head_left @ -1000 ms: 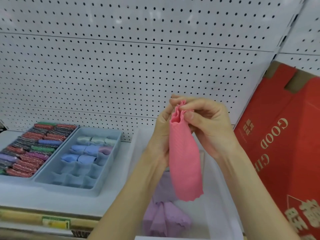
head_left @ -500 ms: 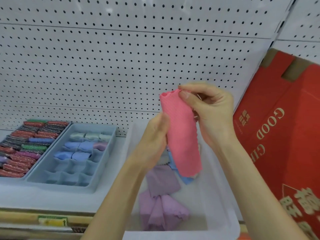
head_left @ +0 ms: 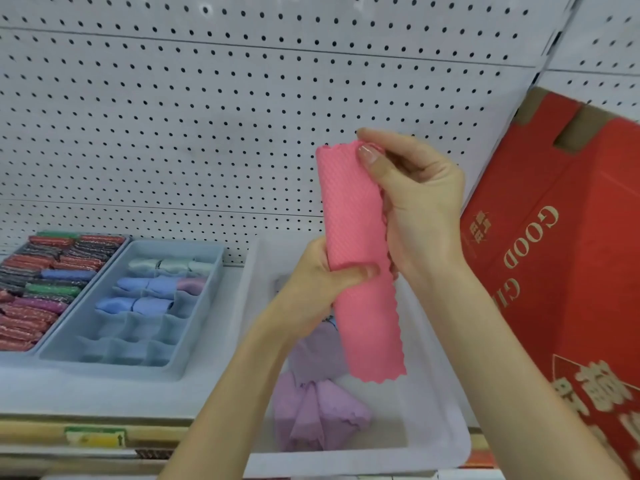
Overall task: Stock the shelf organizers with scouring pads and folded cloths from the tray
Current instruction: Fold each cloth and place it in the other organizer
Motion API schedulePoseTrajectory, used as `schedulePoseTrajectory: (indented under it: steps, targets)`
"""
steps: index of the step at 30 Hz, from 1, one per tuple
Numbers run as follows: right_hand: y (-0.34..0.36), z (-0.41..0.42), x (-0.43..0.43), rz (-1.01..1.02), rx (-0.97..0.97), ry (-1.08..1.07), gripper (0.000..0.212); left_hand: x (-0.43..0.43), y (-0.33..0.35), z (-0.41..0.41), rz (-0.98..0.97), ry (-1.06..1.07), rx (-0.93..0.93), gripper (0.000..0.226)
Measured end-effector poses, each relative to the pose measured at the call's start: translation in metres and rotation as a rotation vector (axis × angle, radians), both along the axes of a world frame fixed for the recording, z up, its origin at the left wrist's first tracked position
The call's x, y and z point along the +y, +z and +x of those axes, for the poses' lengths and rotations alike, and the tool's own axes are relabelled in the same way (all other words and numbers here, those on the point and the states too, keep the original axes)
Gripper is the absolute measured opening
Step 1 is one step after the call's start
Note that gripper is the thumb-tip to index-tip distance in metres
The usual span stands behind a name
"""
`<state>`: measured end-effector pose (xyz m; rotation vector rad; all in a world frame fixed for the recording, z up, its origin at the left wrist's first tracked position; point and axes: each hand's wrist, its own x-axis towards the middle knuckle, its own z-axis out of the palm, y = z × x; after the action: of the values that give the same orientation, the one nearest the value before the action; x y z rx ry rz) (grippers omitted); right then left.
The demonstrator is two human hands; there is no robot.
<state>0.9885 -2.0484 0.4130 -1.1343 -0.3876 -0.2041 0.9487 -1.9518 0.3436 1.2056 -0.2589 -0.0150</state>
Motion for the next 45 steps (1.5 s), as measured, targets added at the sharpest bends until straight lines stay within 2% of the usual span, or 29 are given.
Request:
schedulePoseTrajectory:
  steps: [7,9,11,17,21,27,31,34,41,45]
  targets:
    - [0.0,0.005,-0.002,0.028,0.06,0.056,0.018,0.005,-0.001,-0.004,-0.203,-0.202,0.093,0.039]
    - [0.002,0.005,-0.004,0.04,0.067,0.057,0.017,0.004,0.0,-0.006,-0.21,-0.226,0.079,0.04]
    - [0.003,0.005,-0.004,0.065,0.068,0.05,0.017,0.001,-0.001,-0.008,-0.139,-0.154,0.068,0.032]
    - [0.006,0.008,-0.005,0.127,0.043,0.007,0.017,0.0,-0.012,-0.004,0.13,0.255,-0.004,0.012]
    - [0.009,0.01,-0.009,0.114,0.014,-0.023,0.018,0.004,-0.017,0.001,0.241,0.409,-0.071,0.011]
    - [0.012,0.009,-0.005,0.077,-0.026,-0.037,0.018,0.002,-0.012,0.003,0.369,0.535,-0.126,0.011]
    - [0.013,0.007,-0.002,0.057,-0.044,-0.039,0.018,0.001,-0.012,0.002,0.435,0.565,-0.173,0.002]
    - [0.015,0.006,-0.004,0.054,-0.05,-0.029,0.018,0.003,-0.011,0.001,0.437,0.518,-0.186,0.005]
    - [0.02,0.013,-0.01,0.011,-0.039,-0.002,0.017,0.014,-0.001,-0.006,0.223,0.15,-0.079,0.016]
    - [0.018,0.02,-0.016,0.016,0.004,0.021,0.017,0.017,0.002,-0.01,0.176,0.08,-0.017,0.014]
